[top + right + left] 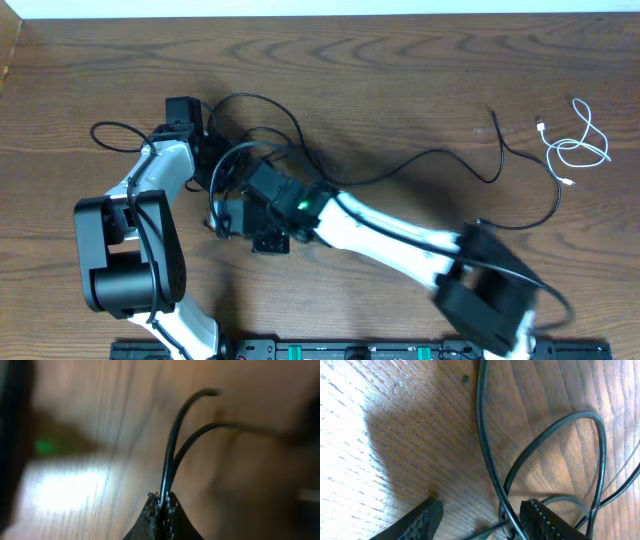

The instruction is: Untangle cables

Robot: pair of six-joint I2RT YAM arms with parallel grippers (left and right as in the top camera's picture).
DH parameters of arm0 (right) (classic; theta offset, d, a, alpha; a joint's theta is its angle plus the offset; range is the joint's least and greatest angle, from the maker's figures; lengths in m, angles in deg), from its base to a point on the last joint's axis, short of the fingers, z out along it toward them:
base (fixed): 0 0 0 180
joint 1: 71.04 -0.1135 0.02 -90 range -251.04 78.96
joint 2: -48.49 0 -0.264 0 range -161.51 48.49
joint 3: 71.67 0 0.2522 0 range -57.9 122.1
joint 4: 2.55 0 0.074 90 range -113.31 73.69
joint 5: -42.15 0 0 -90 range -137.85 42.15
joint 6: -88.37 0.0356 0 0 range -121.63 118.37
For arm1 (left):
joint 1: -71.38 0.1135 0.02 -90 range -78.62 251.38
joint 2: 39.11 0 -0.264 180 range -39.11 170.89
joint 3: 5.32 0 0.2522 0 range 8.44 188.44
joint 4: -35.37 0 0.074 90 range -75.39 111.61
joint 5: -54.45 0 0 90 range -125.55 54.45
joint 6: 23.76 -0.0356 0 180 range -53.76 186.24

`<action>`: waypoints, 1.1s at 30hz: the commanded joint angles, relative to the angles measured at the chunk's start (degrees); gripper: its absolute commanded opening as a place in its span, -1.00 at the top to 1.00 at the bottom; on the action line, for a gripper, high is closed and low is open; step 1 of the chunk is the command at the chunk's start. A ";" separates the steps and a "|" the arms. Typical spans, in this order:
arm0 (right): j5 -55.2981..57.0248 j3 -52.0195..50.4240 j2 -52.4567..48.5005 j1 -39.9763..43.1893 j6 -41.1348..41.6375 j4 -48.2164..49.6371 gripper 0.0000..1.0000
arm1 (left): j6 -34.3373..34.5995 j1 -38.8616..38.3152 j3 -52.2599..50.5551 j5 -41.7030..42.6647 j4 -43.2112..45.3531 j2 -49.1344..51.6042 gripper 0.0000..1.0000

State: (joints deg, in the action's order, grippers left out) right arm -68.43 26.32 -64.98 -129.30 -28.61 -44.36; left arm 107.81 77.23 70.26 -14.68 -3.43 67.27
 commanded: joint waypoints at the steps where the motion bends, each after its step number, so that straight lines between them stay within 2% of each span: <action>1: 3.30 0.52 11.15 1.77 0.79 1.33 0.98 | -0.61 0.13 0.28 -1.44 -0.35 1.03 -0.15; 3: 5.22 0.52 14.84 2.80 0.79 1.70 0.99 | -0.61 0.13 0.28 -1.44 -0.39 1.03 -0.21; 10: 11.50 0.52 25.86 8.79 0.79 1.86 0.98 | -0.61 0.13 0.28 -1.44 -0.90 1.03 -0.23; 20: 28.63 0.52 28.59 21.90 1.53 1.97 0.98 | -0.63 0.13 0.28 -1.44 -1.01 1.03 -0.24; 27: 39.80 0.50 28.04 35.56 10.34 0.96 0.98 | -0.61 0.13 0.28 -1.44 -1.01 1.03 -0.23; 33: 42.12 0.46 26.08 50.18 20.85 -0.66 0.98 | -0.63 0.13 0.28 -1.44 -1.01 1.03 -0.23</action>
State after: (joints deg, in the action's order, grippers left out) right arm -29.96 26.45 -37.55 -85.65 -16.83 -44.16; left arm 107.78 77.23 70.42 -14.66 -3.67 67.27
